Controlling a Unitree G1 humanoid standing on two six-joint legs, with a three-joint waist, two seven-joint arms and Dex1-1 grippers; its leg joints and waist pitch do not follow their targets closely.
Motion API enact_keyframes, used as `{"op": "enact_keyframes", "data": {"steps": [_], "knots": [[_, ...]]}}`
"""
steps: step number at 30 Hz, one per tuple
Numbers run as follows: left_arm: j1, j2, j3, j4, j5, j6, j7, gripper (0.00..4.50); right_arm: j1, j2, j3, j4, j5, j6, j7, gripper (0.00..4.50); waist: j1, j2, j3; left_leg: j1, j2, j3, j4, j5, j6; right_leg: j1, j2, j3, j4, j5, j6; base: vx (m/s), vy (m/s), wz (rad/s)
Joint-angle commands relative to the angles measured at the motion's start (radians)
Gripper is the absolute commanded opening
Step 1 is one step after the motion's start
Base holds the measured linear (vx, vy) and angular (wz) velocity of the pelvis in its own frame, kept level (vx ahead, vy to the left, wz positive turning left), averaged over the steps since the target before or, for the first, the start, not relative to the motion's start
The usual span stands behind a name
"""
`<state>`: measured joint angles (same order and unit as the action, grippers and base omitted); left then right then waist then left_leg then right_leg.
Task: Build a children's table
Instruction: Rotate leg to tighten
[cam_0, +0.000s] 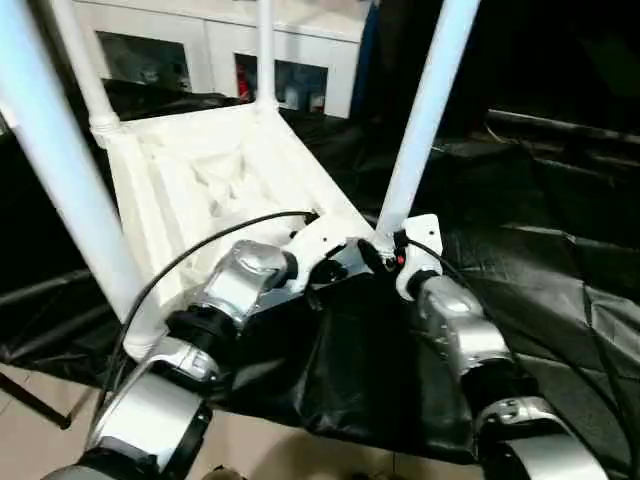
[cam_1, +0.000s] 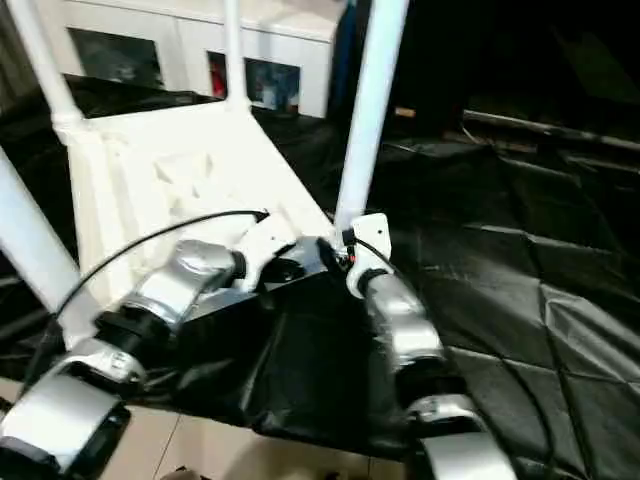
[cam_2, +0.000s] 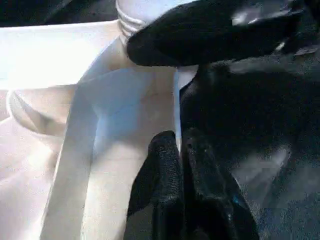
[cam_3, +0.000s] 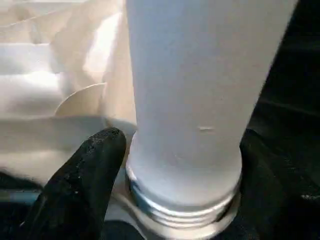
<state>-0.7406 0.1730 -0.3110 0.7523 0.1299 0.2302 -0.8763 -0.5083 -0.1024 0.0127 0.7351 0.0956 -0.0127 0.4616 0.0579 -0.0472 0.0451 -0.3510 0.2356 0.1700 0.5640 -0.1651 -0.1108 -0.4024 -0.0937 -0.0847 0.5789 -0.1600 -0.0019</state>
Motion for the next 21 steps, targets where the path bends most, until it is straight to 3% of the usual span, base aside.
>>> {"op": "enact_keyframes", "data": {"steps": [1, 5, 11, 14, 17, 21], "knots": [[0.024, 0.013, -0.036, -0.017, -0.001, -0.018, -0.062, 0.0, 0.019, -0.024, 0.085, -0.085, 0.029, 0.009, 0.207, 3.54, 0.007, 0.002, -0.057, -0.003, -0.01, 0.012, -0.067, -0.322, 0.046, 0.044, -0.037, 0.034, -0.076, -0.368, -0.138, 0.0, 0.0, 0.0], [0.042, 0.071, -0.043, -0.068, -0.025, -0.03, -0.175, 0.0, 0.062, -0.125, 0.113, -0.177, 0.066, 0.058, 0.395, 3.54, 0.014, -0.001, -0.062, -0.005, -0.007, 0.017, -0.06, -0.235, 0.067, 0.052, -0.035, 0.037, -0.056, -0.224, -0.201, 0.0, 0.0, 0.0], [0.099, 0.173, -0.051, -0.191, -0.114, -0.031, -0.433, 0.0, 0.101, -0.251, 0.142, -0.266, 0.101, 0.108, 0.616, 3.54, 0.02, 0.002, -0.064, -0.003, -0.003, 0.016, -0.059, -0.202, 0.066, 0.055, -0.035, 0.038, -0.04, -0.142, -0.239, 0.0, 0.0, 0.0], [0.106, 0.196, -0.05, -0.204, -0.119, -0.033, -0.465, 0.0, 0.107, -0.276, 0.148, -0.285, 0.103, 0.122, 0.656, 3.54, 0.026, 0.005, -0.065, 0.005, -0.001, 0.02, -0.058, -0.198, 0.067, 0.05, -0.033, 0.039, -0.035, -0.099, -0.261, 0.0, 0.0, 0.0], [0.109, 0.205, -0.048, -0.212, -0.127, -0.028, -0.478, 0.0, 0.113, -0.287, 0.154, -0.3, 0.109, 0.134, 0.675, 3.54, 0.036, 0.004, -0.062, 0.009, 0.0, 0.023, -0.058, -0.215, 0.058, 0.048, -0.034, 0.041, -0.037, -0.125, -0.258, 0.0, 0.0, 0.0], [0.119, 0.214, -0.046, -0.232, -0.14, -0.015, -0.495, 0.0, 0.119, -0.289, 0.159, -0.319, 0.121, 0.158, 0.691, 3.4, 0.038, -0.002, -0.056, 0.003, -0.003, 0.02, -0.062, -0.267, 0.029, 0.048, -0.038, 0.044, -0.047, -0.251, -0.206, 0.0, 0.0, 0.0]]}}
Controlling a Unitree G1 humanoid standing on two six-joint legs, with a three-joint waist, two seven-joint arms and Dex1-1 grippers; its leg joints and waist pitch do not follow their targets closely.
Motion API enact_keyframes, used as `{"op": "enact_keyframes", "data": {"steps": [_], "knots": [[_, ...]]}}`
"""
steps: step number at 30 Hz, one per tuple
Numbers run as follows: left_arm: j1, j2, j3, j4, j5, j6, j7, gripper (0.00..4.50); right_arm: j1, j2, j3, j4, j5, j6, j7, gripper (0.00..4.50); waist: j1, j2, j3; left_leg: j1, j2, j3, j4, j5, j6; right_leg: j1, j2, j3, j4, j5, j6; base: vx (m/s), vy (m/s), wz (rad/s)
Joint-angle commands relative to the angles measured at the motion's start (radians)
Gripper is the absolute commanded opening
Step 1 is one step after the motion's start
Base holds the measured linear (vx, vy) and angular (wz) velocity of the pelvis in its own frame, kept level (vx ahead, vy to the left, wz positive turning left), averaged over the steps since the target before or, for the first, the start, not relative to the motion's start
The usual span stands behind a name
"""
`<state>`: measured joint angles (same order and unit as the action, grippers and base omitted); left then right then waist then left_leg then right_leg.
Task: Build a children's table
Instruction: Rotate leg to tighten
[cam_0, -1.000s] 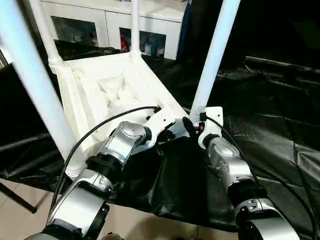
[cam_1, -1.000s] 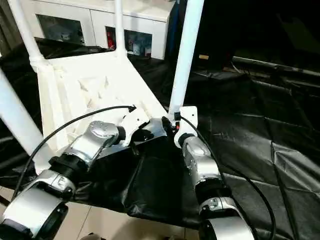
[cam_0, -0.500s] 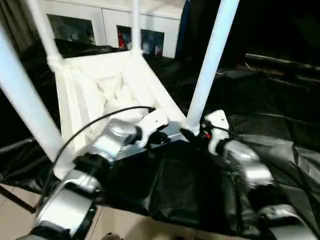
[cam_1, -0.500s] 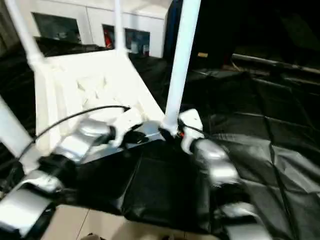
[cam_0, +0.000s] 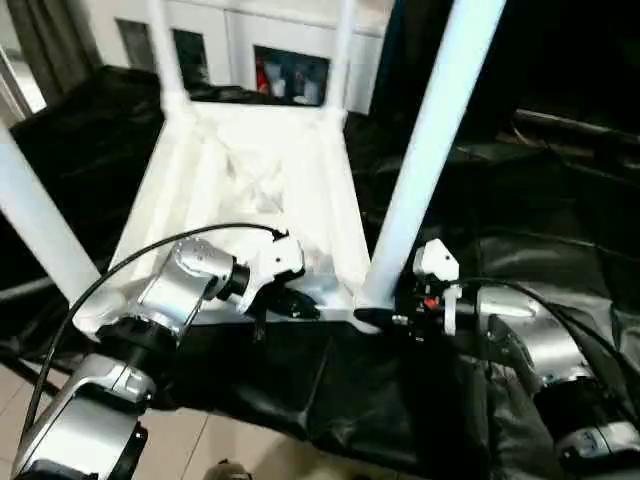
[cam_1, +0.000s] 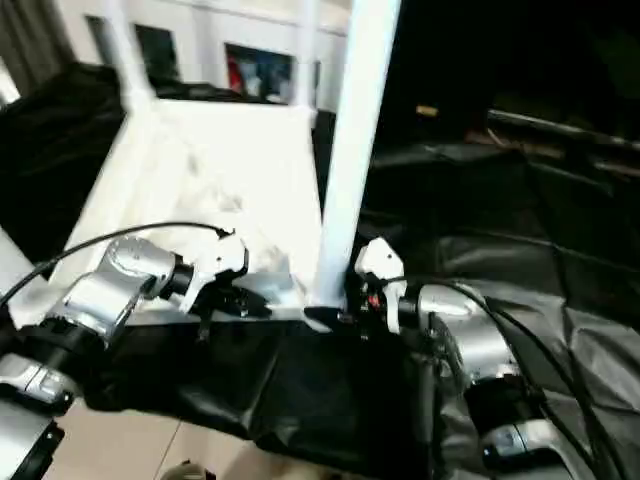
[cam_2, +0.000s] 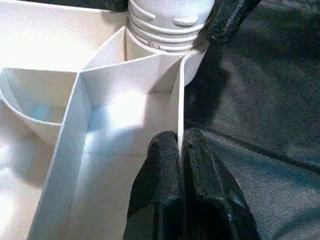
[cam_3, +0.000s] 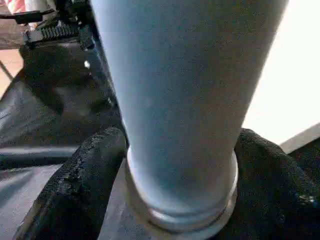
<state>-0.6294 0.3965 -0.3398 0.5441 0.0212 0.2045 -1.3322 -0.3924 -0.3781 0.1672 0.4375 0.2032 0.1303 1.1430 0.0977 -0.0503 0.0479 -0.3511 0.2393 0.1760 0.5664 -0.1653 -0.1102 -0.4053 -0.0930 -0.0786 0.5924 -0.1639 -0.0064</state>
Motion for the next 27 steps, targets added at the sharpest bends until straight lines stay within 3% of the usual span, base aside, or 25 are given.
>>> {"op": "enact_keyframes", "data": {"steps": [1, 9, 13, 15, 17, 19, 20, 22, 24, 27], "knots": [[0.01, -0.008, -0.017, -0.03, -0.031, 0.013, -0.042, 0.0, 0.004, -0.012, 0.004, -0.026, 0.019, 0.022, 0.015, 3.4, -0.002, 0.001, -0.059, 0.002, -0.007, 0.013, -0.065, -0.271, 0.026, 0.051, -0.039, 0.038, -0.062, -0.262, -0.196, 0.0, 0.0, 0.0], [0.014, -0.01, -0.012, -0.027, -0.022, 0.008, -0.022, 0.0, 0.013, -0.001, 0.004, -0.043, 0.026, 0.05, 0.017, 2.79, -0.006, -0.001, -0.062, 0.003, -0.008, 0.013, -0.062, -0.244, 0.026, 0.049, -0.034, 0.04, -0.057, -0.232, -0.196, 0.0, 0.0, 0.0], [-0.002, -0.047, 0.014, 0.016, -0.006, -0.016, 0.082, 0.0, 0.007, 0.053, -0.025, 0.013, -0.013, 0.022, -0.13, 2.76, -0.011, -0.004, -0.059, 0.001, -0.012, 0.013, -0.063, -0.254, 0.017, 0.046, -0.034, 0.041, -0.062, -0.274, -0.18, 0.0, 0.0, 0.0], [-0.024, -0.089, 0.029, 0.066, 0.019, -0.018, 0.191, 0.0, -0.011, 0.111, -0.051, 0.106, -0.068, 0.006, -0.33, 2.74, -0.013, -0.005, -0.057, 0.002, -0.013, 0.012, -0.064, -0.28, 0.007, 0.043, -0.037, 0.041, -0.071, -0.352, -0.154, 0.0, 0.0, 0.0], [-0.039, -0.114, 0.036, 0.097, 0.031, -0.013, 0.253, 0.0, -0.017, 0.143, -0.069, 0.138, -0.072, 0.015, -0.41, 2.73, -0.019, -0.004, -0.055, 0.001, -0.016, 0.009, -0.067, -0.306, -0.007, 0.04, -0.036, 0.039, -0.078, -0.424, -0.129, 0.0, 0.0, 0.0], [-0.057, -0.144, 0.043, 0.131, 0.044, -0.003, 0.322, 0.0, -0.023, 0.179, -0.091, 0.168, -0.074, 0.029, -0.503, 2.73, -0.021, -0.004, -0.054, 0.01, -0.017, 0.008, -0.064, -0.328, -0.014, 0.031, -0.039, 0.039, -0.087, -0.483, -0.11, 0.0, 0.0, 0.0], [-0.081, -0.188, 0.054, 0.17, 0.053, 0.015, 0.413, 0.0, -0.035, 0.226, -0.12, 0.201, -0.072, 0.052, -0.622, 2.73, -0.024, -0.005, -0.053, 0.008, -0.019, 0.007, -0.065, -0.335, -0.009, 0.033, -0.037, 0.037, -0.091, -0.504, -0.099, 0.0, 0.0, 0.0], [-0.106, -0.249, 0.069, 0.21, 0.058, 0.034, 0.51, 0.0, -0.061, 0.287, -0.154, 0.248, -0.07, 0.066, -0.757, 2.73, -0.028, 0.007, -0.052, 0.012, -0.021, 0.003, -0.065, -0.36, -0.016, 0.025, -0.036, 0.036, -0.095, -0.526, -0.093, 0.0, 0.0, 0.0], [-0.113, -0.271, 0.071, 0.223, 0.06, 0.038, 0.538, 0.0, -0.073, 0.31, -0.167, 0.266, -0.069, 0.064, -0.801, 2.72, -0.033, 0.0, -0.055, 0.01, -0.024, 0.001, -0.065, -0.366, -0.009, 0.027, -0.034, 0.035, -0.097, -0.514, -0.09, 0.0, 0.0, 0.0], [-0.115, -0.326, 0.053, 0.232, 0.066, 0.018, 0.55, 0.0, -0.109, 0.369, -0.168, 0.302, -0.087, 0.055, -0.899, 2.72, -0.038, 0.004, -0.057, 0.005, -0.026, -0.001, -0.068, -0.371, 0.001, 0.03, -0.033, 0.036, -0.097, -0.495, -0.087, 0.0, 0.0, 0.0]]}}
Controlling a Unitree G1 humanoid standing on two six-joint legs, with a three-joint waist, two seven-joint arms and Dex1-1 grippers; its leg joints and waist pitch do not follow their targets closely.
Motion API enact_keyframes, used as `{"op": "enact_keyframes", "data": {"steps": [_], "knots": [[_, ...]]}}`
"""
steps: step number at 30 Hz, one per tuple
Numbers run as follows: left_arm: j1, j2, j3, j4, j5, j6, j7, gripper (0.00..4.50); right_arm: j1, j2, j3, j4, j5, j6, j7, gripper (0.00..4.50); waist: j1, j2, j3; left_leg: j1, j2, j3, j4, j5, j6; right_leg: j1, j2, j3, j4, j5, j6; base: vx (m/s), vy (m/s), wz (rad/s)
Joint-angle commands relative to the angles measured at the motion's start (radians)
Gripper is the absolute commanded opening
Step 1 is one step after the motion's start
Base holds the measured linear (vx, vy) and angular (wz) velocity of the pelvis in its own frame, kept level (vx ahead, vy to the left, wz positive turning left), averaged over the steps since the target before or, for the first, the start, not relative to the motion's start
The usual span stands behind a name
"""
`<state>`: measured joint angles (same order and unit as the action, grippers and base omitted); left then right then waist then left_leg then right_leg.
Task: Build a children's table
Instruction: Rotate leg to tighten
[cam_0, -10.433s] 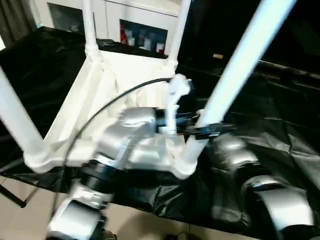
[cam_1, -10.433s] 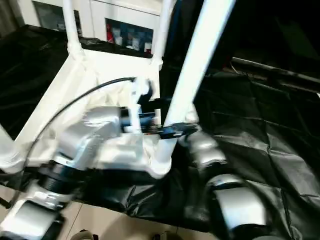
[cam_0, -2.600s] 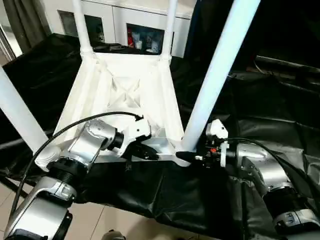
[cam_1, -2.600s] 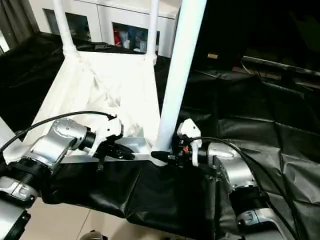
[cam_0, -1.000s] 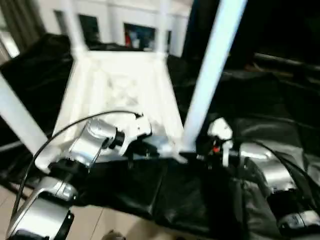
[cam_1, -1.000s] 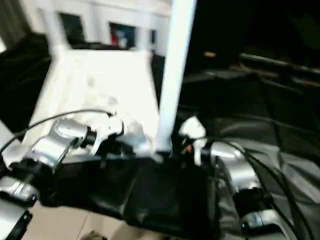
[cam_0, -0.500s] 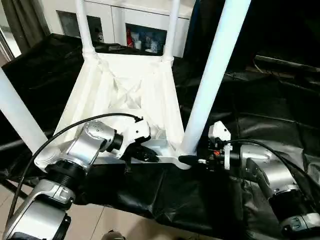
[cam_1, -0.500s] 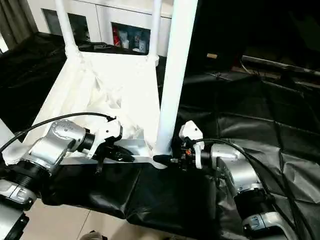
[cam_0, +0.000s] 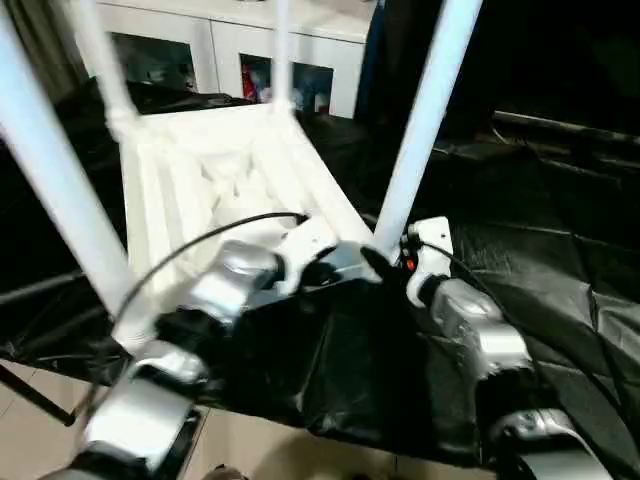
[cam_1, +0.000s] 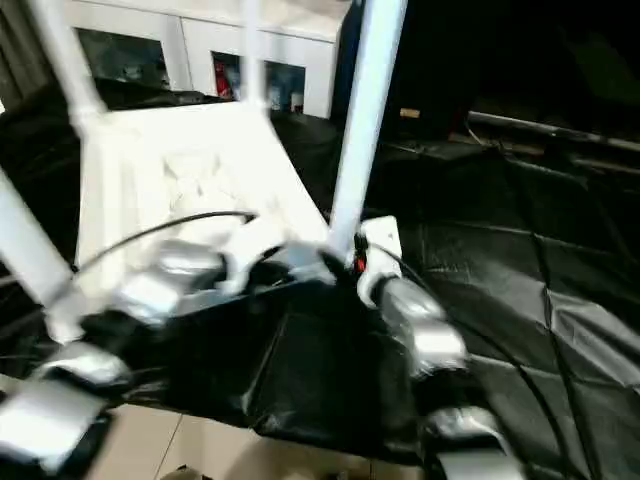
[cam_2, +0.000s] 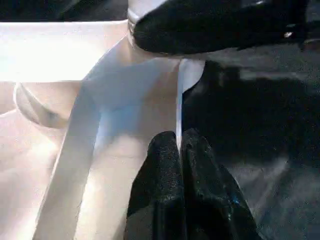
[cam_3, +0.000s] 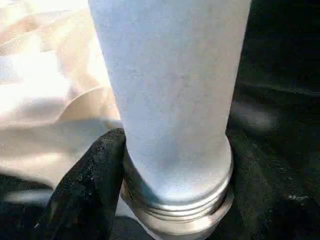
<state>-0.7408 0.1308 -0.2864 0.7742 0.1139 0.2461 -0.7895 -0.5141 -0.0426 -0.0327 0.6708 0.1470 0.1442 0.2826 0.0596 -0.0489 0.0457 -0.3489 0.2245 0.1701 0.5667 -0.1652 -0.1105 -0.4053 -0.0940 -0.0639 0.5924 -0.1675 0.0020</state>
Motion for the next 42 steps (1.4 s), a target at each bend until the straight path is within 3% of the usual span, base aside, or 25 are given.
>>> {"op": "enact_keyframes", "data": {"steps": [1, 2, 3, 8, 9, 13, 14, 15, 18, 22, 26, 30, 34, 42], "knots": [[-0.004, -0.075, -0.006, 0.003, -0.025, -0.025, 0.003, 0.0, 0.007, 0.045, 0.048, 0.067, -0.045, 0.025, -0.04, 2.72, -0.001, 0.006, -0.054, 0.002, -0.01, 0.004, -0.069, -0.371, 0.002, 0.029, -0.032, 0.021, -0.097, -0.488, -0.096, 0.0, 0.0, 0.0], [-0.003, -0.08, -0.012, 0.001, -0.023, -0.029, -0.005, 0.0, 0.007, 0.047, 0.068, 0.059, -0.062, 0.004, -0.027, 2.72, -0.001, 0.003, -0.055, 0.0, -0.01, 0.005, -0.069, -0.372, 0.005, 0.031, -0.031, 0.021, -0.097, -0.476, -0.095, 0.0, 0.0, 0.0], [0.0, -0.078, -0.018, -0.002, -0.021, -0.028, -0.016, 0.0, 0.011, 0.044, 0.085, 0.048, -0.073, -0.017, -0.002, 3.28, -0.001, 0.003, -0.055, 0.0, -0.011, 0.005, -0.068, -0.371, 0.007, 0.032, -0.032, 0.022, -0.097, -0.472, -0.096, 0.0, 0.0, 0.0], [0.004, -0.049, -0.023, 0.004, -0.017, -0.037, -0.051, 0.0, 0.017, 0.015, 0.109, 0.018, -0.083, -0.065, 0.071, 3.71, 0.002, 0.002, -0.056, -0.004, -0.009, 0.008, -0.069, -0.343, 0.021, 0.035, -0.031, 0.025, -0.092, -0.429, -0.112, 0.0, 0.0, 0.0], [0.01, -0.027, -0.024, -0.006, -0.018, -0.034, -0.082, 0.0, 0.024, -0.021, 0.125, -0.007, -0.086, -0.088, 0.132, 3.71, 0.004, -0.002, -0.057, -0.004, -0.009, 0.008, -0.069, -0.337, 0.026, 0.037, -0.033, 0.025, -0.09, -0.423, -0.115, 0.0, 0.0, 0.0], [0.023, 0.014, -0.028, -0.033, -0.025, -0.037, -0.153, 0.0, 0.042, -0.085, 0.136, -0.058, -0.056, -0.092, 0.29, 3.71, 0.007, -0.002, -0.057, -0.01, -0.007, 0.01, -0.068, -0.307, 0.046, 0.044, -0.033, 0.027, -0.087, -0.385, -0.127, 0.0, 0.0, 0.0], [0.034, 0.046, -0.032, -0.053, -0.034, -0.048, -0.216, 0.0, 0.062, -0.144, 0.159, -0.105, -0.034, -0.085, 0.433, 3.71, 0.008, -0.001, -0.06, -0.014, -0.005, 0.009, -0.068, -0.282, 0.051, 0.049, -0.033, 0.028, -0.081, -0.345, -0.138, 0.0, 0.0, 0.0], [0.036, 0.05, -0.033, -0.055, -0.035, -0.049, -0.223, 0.0, 0.065, -0.15, 0.162, -0.109, -0.032, -0.084, 0.447, 3.71, 0.009, -0.003, -0.061, -0.015, -0.004, 0.01, -0.065, -0.26, 0.061, 0.051, -0.031, 0.029, -0.075, -0.291, -0.155, 0.0, 0.0, 0.0], [0.074, 0.127, -0.043, -0.123, -0.073, -0.093, -0.384, 0.0, 0.09, -0.253, 0.179, -0.177, 0.015, -0.052, 0.648, 3.71, 0.01, -0.003, -0.063, -0.012, -0.002, 0.013, -0.061, -0.232, 0.078, 0.055, -0.031, 0.029, -0.065, -0.219, -0.197, 0.0, 0.0, 0.0], [0.088, 0.159, -0.04, -0.148, -0.089, -0.097, -0.435, 0.0, 0.093, -0.285, 0.177, -0.196, 0.039, -0.035, 0.705, 3.71, 0.01, 0.002, -0.063, -0.007, 0.001, 0.014, -0.061, -0.218, 0.081, 0.052, -0.031, 0.03, -0.057, -0.162, -0.233, 0.0, 0.0, 0.0], [0.135, 0.231, -0.05, -0.249, -0.138, -0.053, -0.585, 0.0, 0.11, -0.331, 0.185, -0.254, 0.077, 0.022, 0.817, 3.71, 0.013, 0.005, -0.063, -0.003, 0.006, 0.015, -0.062, -0.21, 0.08, 0.051, -0.029, 0.031, -0.047, -0.109, -0.259, 0.0, 0.0, 0.0], [0.148, 0.246, -0.051, -0.278, -0.149, -0.039, -0.614, 0.0, 0.118, -0.346, 0.202, -0.269, 0.073, 0.035, 0.849, 3.71, 0.026, 0.002, -0.058, -0.001, 0.006, 0.018, -0.064, -0.241, 0.058, 0.048, -0.032, 0.033, -0.054, -0.173, -0.242, 0.0, 0.0, 0.0], [0.153, 0.252, -0.048, -0.287, -0.148, -0.042, -0.611, 0.0, 0.121, -0.348, 0.216, -0.27, 0.062, 0.038, 0.857, 3.58, 0.026, 0.001, -0.058, -0.001, 0.003, 0.016, -0.065, -0.258, 0.039, 0.047, -0.034, 0.034, -0.06, -0.235, -0.212, 0.0, 0.0, 0.0], [0.149, 0.253, -0.04, -0.288, -0.139, -0.04, -0.58, 0.0, 0.132, -0.34, 0.219, -0.292, 0.067, 0.056, 0.848, 2.97, 0.026, 0.002, -0.062, -0.003, 0.002, 0.016, -0.061, -0.217, 0.045, 0.05, -0.031, 0.034, -0.052, -0.169, -0.222, 0.0, 0.0, 0.0]]}}
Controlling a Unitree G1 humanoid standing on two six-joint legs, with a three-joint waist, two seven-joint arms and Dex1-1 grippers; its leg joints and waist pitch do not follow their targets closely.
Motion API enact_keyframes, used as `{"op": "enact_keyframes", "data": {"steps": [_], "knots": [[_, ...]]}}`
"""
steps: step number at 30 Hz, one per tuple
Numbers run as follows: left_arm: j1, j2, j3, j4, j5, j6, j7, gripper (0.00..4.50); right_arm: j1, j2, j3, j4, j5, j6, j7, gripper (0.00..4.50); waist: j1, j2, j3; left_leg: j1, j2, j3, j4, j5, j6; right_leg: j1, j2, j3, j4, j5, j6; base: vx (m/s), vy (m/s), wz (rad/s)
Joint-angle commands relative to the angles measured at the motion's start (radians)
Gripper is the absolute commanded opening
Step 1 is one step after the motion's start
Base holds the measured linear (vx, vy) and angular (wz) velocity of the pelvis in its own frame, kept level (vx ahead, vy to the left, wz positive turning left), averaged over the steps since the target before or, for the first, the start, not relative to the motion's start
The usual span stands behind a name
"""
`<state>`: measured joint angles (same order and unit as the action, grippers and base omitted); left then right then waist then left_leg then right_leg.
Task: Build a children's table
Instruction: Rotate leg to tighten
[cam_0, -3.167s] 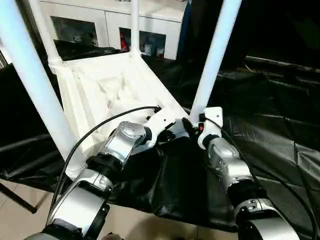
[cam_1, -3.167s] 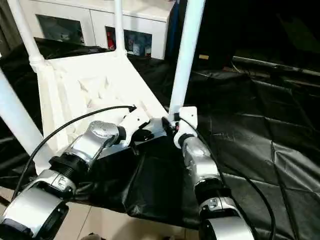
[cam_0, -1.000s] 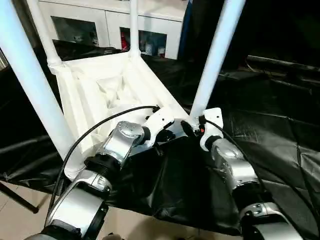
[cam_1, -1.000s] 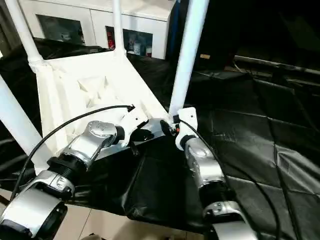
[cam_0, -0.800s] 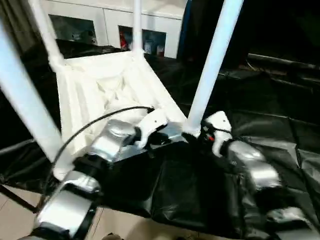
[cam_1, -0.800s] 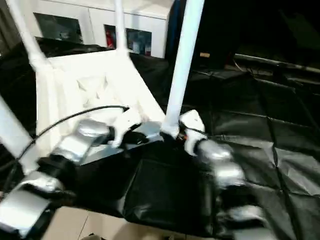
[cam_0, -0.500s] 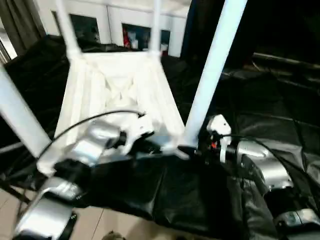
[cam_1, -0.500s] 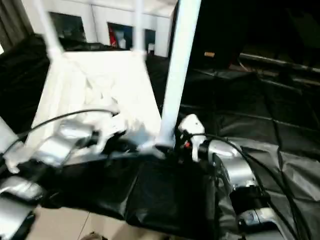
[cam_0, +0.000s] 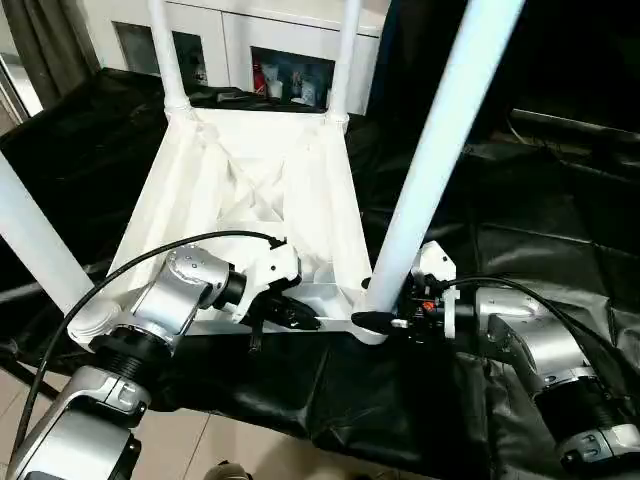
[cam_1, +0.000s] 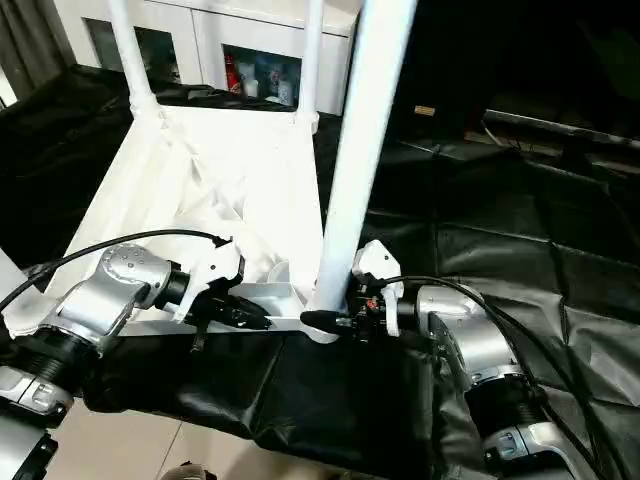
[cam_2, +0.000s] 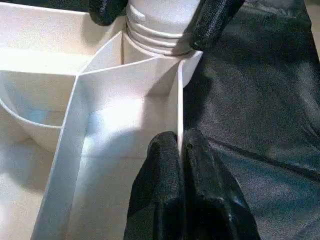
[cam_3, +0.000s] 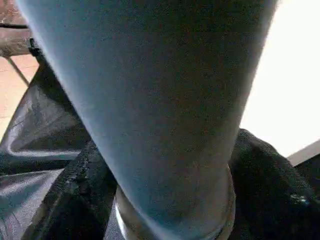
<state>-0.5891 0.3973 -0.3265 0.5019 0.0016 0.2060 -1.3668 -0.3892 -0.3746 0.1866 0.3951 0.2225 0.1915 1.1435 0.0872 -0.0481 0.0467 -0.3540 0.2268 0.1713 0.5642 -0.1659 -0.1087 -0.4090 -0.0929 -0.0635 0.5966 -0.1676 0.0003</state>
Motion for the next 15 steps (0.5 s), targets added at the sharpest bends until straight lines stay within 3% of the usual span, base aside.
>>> {"op": "enact_keyframes", "data": {"steps": [1, 4, 7, 8, 9, 10, 11, 12, 15], "knots": [[-0.005, -0.018, 0.003, -0.009, -0.023, -0.001, 0.01, 0.0, 0.011, -0.002, -0.004, -0.016, -0.006, 0.011, -0.022, 2.82, -0.001, 0.001, -0.063, 0.002, 0.0, 0.015, -0.059, -0.217, 0.043, 0.054, -0.032, 0.033, -0.056, -0.169, -0.221, 0.0, 0.0, 0.0], [-0.02, -0.039, 0.014, 0.027, -0.001, -0.005, 0.084, 0.0, 0.016, 0.023, -0.015, 0.0, -0.014, 0.005, -0.077, 2.68, -0.002, 0.0, -0.06, 0.002, -0.001, 0.015, -0.06, -0.24, 0.036, 0.051, -0.033, 0.033, -0.062, -0.212, -0.21, 0.0, 0.0, 0.0], [-0.052, -0.094, 0.036, 0.101, 0.034, -0.014, 0.238, 0.0, 0.004, 0.089, -0.047, 0.091, -0.054, 0.002, -0.26, 2.65, -0.005, -0.002, -0.056, 0.005, -0.005, 0.013, -0.063, -0.285, 0.007, 0.047, -0.035, 0.031, -0.075, -0.339, -0.169, 0.0, 0.0, 0.0], [-0.052, -0.094, 0.036, 0.101, 0.034, -0.014, 0.238, 0.0, 0.004, 0.089, -0.047, 0.091, -0.054, 0.002, -0.26, 2.64, -0.007, -0.004, -0.057, 0.002, -0.006, 0.01, -0.064, -0.287, 0.003, 0.051, -0.035, 0.03, -0.076, -0.362, -0.158, 0.0, 0.0, 0.0], [-0.074, -0.131, 0.047, 0.14, 0.052, -0.009, 0.332, 0.0, -0.007, 0.128, -0.065, 0.142, -0.075, 0.0, -0.369, 2.64, -0.009, -0.003, -0.055, 0.002, -0.006, 0.011, -0.065, -0.292, 0.003, 0.046, -0.035, 0.03, -0.081, -0.394, -0.142, 0.0, 0.0, 0.0], [-0.074, -0.131, 0.047, 0.14, 0.052, -0.009, 0.332, 0.0, -0.007, 0.128, -0.065, 0.142, -0.075, 0.0, -0.369, 2.64, -0.008, -0.002, -0.052, 0.009, -0.006, 0.011, -0.065, -0.311, 0.001, 0.041, -0.035, 0.029, -0.087, -0.423, -0.134, 0.0, 0.0, 0.0], [-0.087, -0.155, 0.052, 0.164, 0.059, -0.001, 0.383, 0.0, -0.016, 0.157, -0.083, 0.173, -0.077, 0.006, -0.442, 2.63, -0.01, -0.005, -0.055, 0.009, -0.008, 0.008, -0.063, -0.324, 0.002, 0.044, -0.038, 0.028, -0.09, -0.465, -0.121, 0.0, 0.0, 0.0], [-0.106, -0.189, 0.063, 0.194, 0.065, 0.012, 0.452, 0.0, -0.031, 0.195, -0.109, 0.21, -0.077, 0.013, -0.536, 2.63, -0.011, 0.001, -0.054, 0.008, -0.006, 0.008, -0.066, -0.32, -0.002, 0.039, -0.038, 0.029, -0.093, -0.469, -0.115, 0.0, 0.0, 0.0], [-0.13, -0.244, 0.073, 0.231, 0.067, 0.03, 0.539, 0.0, -0.063, 0.258, -0.157, 0.269, -0.065, 0.031, -0.695, 2.63, -0.016, -0.002, -0.054, 0.009, -0.009, 0.006, -0.065, -0.337, -0.008, 0.036, -0.036, 0.025, -0.096, -0.485, -0.109, 0.0, 0.0, 0.0]]}}
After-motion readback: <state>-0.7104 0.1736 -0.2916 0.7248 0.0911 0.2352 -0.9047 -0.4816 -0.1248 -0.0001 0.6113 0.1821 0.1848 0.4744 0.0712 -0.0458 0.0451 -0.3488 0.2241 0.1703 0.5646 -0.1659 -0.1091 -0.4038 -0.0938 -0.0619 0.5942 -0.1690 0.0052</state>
